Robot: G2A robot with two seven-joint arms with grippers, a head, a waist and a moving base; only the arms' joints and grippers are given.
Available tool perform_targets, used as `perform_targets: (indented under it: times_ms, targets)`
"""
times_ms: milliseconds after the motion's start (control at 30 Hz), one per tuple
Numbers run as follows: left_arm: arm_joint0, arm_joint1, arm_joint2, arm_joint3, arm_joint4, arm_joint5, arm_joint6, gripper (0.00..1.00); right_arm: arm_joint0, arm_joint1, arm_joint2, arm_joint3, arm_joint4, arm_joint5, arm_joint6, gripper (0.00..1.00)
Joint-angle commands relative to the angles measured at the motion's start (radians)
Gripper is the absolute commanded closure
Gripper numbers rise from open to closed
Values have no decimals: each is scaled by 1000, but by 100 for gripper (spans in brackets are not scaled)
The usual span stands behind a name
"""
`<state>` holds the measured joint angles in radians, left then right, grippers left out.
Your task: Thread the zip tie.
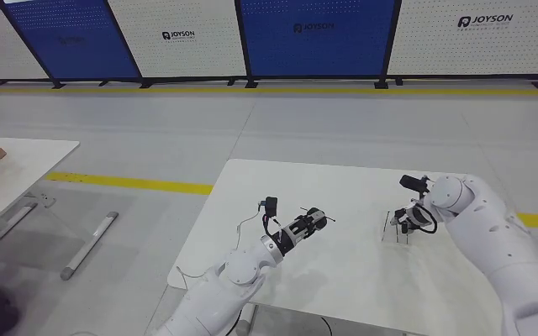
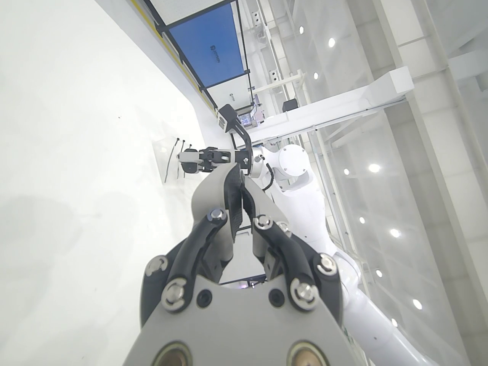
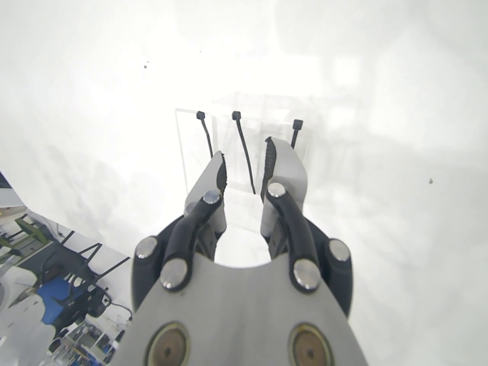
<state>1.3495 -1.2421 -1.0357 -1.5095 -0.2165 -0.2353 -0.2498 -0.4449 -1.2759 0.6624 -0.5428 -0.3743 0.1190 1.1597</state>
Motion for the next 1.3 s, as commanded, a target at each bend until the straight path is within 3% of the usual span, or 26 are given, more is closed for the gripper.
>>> perform_targets:
  times_ms: [0,700,1000,1167,1267]
  targets:
    - [0,0,0,0,0,0,0,100,8,-9,-5,21,0,-1,2,76]
    - [0,0,0,0,0,0,0,100,80,-106,-47,207,-15,-15,20,78]
    - [0,0,0,0,0,0,0,100,98,-137,-54,271,-25,-23,33,88]
    - [0,0,0,0,0,0,0,100,105,-150,-55,297,-28,-26,34,100]
    - [0,0,0,0,0,0,0,100,109,-156,-54,311,-31,-30,33,100]
